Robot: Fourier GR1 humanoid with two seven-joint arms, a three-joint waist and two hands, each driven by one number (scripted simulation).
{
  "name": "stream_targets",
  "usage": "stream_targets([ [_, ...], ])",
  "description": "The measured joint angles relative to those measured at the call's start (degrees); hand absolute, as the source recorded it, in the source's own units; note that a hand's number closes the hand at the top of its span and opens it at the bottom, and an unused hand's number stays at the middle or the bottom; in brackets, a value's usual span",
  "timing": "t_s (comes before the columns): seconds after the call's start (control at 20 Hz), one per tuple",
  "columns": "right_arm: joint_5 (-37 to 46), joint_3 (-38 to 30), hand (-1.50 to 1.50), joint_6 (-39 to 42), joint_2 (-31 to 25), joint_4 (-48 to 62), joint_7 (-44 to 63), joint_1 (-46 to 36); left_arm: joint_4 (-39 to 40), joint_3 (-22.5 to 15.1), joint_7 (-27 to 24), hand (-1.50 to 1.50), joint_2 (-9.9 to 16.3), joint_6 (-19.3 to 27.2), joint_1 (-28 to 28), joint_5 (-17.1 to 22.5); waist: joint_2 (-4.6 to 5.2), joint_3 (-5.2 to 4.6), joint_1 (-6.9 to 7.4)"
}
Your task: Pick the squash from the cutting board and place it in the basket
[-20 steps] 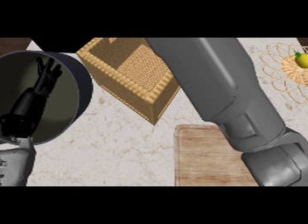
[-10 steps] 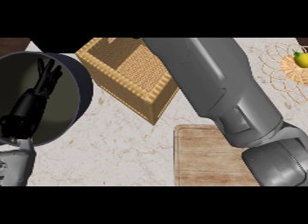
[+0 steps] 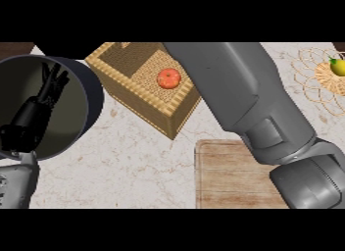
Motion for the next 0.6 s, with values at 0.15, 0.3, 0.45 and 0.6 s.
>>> stream_targets([
  [0.15,-0.49,-2.20,-1.50,-8.02,-0.05,-2.09,-0.38,0.81,0.25,0.12,-0.09,0.00,-0.01,0.03,0.17,0.06,-0.02,0.02,-0.20],
  [0.3,0.19,-3.88,-1.50,-15.74,-1.27,-4.13,0.47,1.04,0.08,-0.21,-0.09,0.00,-0.57,0.77,0.29,-0.48,-0.13,0.03,-0.60],
  [0.45,0.64,-5.51,-1.50,-21.62,-3.44,-6.48,0.13,3.30,-0.02,0.55,-0.76,0.00,0.20,0.11,1.21,0.15,-0.31,0.03,-1.05],
  [0.6,1.43,-6.42,-1.50,-25.76,-5.27,-9.36,0.12,6.44,-0.34,0.89,-0.11,0.00,0.38,0.19,1.29,0.25,-0.51,0.07,-1.64],
])
